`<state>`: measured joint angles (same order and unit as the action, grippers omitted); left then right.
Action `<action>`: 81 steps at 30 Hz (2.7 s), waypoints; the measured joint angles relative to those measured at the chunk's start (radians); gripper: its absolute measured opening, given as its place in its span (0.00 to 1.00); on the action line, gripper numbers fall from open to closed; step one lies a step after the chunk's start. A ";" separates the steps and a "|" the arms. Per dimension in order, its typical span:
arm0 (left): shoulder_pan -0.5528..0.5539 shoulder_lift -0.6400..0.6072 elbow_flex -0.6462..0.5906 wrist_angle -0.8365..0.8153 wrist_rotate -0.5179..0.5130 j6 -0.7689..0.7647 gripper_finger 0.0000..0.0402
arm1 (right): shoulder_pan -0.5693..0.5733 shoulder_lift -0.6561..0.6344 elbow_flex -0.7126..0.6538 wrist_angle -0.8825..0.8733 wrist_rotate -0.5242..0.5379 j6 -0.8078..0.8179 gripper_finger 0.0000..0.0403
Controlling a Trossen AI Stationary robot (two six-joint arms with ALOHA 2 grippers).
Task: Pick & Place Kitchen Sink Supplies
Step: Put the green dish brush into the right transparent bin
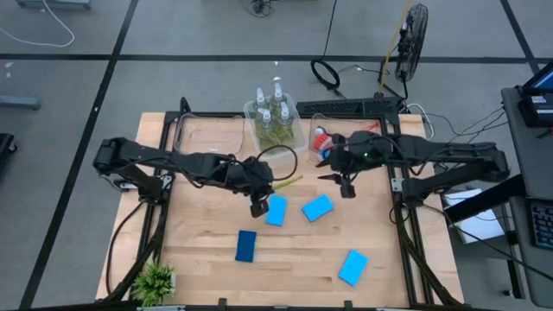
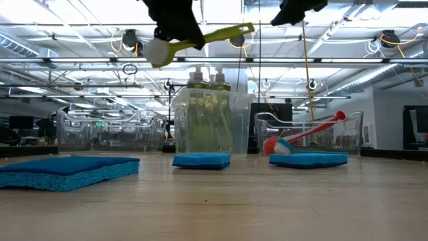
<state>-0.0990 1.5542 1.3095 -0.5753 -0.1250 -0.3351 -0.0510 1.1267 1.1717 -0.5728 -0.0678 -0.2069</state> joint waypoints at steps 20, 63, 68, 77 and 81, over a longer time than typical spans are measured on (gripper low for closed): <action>0.022 0.250 0.335 -0.165 0.043 0.065 0.04 | 0.153 0.081 0.001 0.038 0.228 -0.094 0.47; 0.052 0.349 0.389 -0.065 0.123 0.083 0.04 | 0.158 0.181 0.001 -0.042 0.220 -0.032 0.26; 0.050 0.348 0.389 -0.065 0.119 0.083 0.04 | 0.157 0.182 0.001 -0.046 0.211 0.001 0.12; 0.042 0.348 0.389 -0.066 0.117 0.098 0.04 | 0.157 0.182 0.001 -0.068 0.212 0.068 0.03; 0.038 0.348 0.389 -0.066 0.097 0.097 0.08 | 0.157 0.182 0.001 -0.079 0.223 0.078 0.03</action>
<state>-0.0608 1.9026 1.6981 -0.6411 -0.0283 -0.2384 0.1059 1.3083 1.1728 -0.6516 0.1557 -0.1290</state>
